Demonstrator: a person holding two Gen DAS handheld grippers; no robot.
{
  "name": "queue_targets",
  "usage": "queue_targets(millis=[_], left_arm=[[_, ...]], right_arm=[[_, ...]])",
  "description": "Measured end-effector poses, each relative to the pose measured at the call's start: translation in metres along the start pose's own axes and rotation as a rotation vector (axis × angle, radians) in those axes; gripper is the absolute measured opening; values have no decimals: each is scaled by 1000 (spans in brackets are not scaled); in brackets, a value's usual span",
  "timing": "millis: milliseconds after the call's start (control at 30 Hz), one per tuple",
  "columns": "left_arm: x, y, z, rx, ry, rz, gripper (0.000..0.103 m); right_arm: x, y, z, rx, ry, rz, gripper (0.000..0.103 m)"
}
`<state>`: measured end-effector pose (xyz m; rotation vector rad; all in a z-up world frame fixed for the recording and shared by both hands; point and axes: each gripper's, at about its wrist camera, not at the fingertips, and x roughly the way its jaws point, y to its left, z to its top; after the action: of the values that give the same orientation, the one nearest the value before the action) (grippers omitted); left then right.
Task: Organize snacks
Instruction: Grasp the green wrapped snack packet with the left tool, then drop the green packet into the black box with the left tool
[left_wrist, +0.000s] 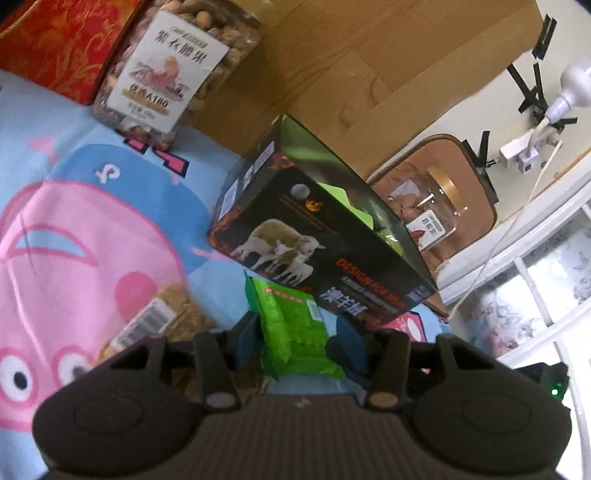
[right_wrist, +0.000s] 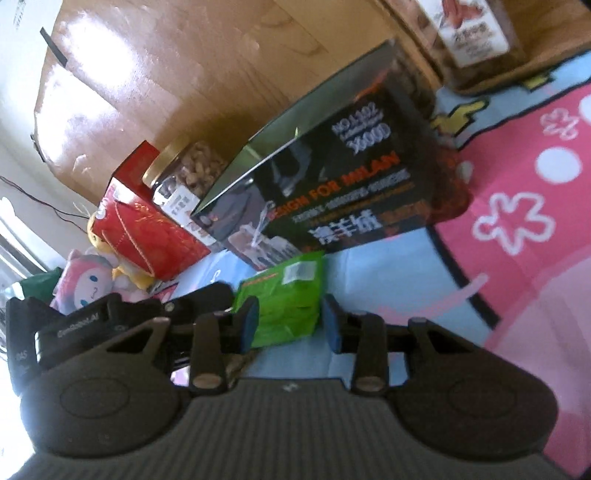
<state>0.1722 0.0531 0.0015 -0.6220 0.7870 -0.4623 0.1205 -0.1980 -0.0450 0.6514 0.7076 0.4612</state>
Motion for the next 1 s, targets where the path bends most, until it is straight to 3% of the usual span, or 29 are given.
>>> queue_targets(millis=[33, 100, 200, 367, 533, 567, 600, 633, 667, 700, 767, 833, 1000], left_arm=[[2, -2, 0, 9, 4, 4, 45], [3, -4, -2, 7, 19, -22, 32], [-8, -10, -4, 8, -1, -48, 32], [-43, -27, -1, 25, -59, -116, 32], [-42, -65, 39, 100, -109, -127, 34], [-35, -74, 48, 122, -119, -122, 41], [-25, -84, 58, 149, -125, -109, 51], [-16, -90, 64, 169, -129, -87, 52], [-7, -94, 69, 188, -135, -53, 52], [-1, -96, 71, 198, -142, -16, 52], [2, -91, 69, 171, -134, -2, 52], [-4, -79, 58, 153, -118, -51, 52], [-35, -46, 27, 147, -90, -48, 52]], right_arm=[[-1, 0, 0, 6, 5, 3, 40], [-2, 0, 0, 12, 17, 10, 36], [-12, -1, -5, 53, 16, 70, 29], [-43, 30, -10, -46, -55, 114, 26], [-55, 47, 20, -73, -154, 150, 26], [-56, 48, 32, -75, -186, 138, 26], [-54, 47, 40, -75, -212, 122, 28], [-51, 47, 50, -79, -243, 88, 31], [-46, 45, 59, -91, -269, 32, 46], [-42, 41, 67, -101, -280, -30, 54], [-42, 32, 72, -109, -312, -137, 56], [-57, 22, 67, -109, -344, -139, 56], [-84, 16, 35, -110, -331, -72, 56]])
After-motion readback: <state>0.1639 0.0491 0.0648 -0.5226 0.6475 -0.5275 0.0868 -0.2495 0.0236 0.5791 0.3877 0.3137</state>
